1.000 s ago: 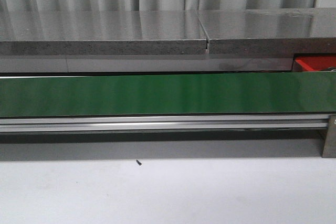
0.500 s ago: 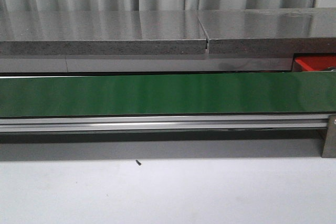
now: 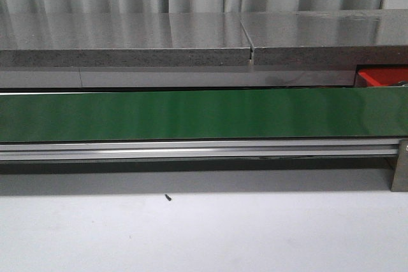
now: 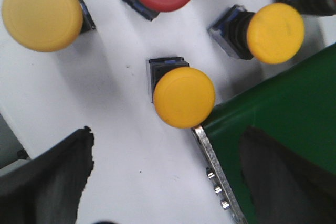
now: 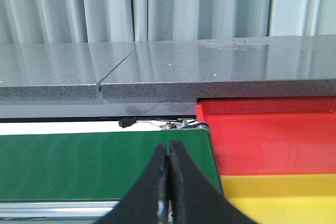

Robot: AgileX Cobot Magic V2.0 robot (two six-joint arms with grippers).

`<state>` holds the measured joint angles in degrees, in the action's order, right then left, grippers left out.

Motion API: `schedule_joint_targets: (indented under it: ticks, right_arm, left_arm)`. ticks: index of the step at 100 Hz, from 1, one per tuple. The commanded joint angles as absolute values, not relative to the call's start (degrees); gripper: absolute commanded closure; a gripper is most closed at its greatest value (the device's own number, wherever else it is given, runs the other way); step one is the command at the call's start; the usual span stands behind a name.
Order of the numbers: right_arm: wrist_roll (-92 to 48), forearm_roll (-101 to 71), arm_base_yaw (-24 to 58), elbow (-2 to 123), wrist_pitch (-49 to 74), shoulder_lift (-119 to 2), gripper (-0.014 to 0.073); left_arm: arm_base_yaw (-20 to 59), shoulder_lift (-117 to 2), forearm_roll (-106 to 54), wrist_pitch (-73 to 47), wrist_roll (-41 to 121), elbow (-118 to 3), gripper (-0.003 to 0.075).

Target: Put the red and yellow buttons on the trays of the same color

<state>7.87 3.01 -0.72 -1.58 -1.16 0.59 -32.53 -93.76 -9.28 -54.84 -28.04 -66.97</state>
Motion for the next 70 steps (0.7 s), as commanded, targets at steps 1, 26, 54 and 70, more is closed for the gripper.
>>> schedule_joint_targets:
  ticks: [1, 26, 54, 70]
  right_arm:
    - [7.7, 3.7, -0.8, -1.5, -5.5, 1.6, 0.0708]
    - [7.7, 3.7, -0.8, -1.5, -5.5, 1.6, 0.0708]
    - [7.7, 3.7, -0.8, -1.5, -5.5, 1.6, 0.0708]
    - [7.7, 3.7, -0.8, -1.5, -5.5, 1.6, 0.0708]
  left_arm:
    - [-31.2, -93.3, -10.4, -54.1, -30.5, -68.3, 0.0165]
    - [-30.5, -97.0, -10.8, -51.3, -33.1, -68.3, 0.0165]
    - [-30.7, -98.0, -10.8, -47.6, -34.6, -68.3, 0.0165]
    - [-30.9, -98.0, -10.0, -45.7, -36.1, -68.3, 0.0165]
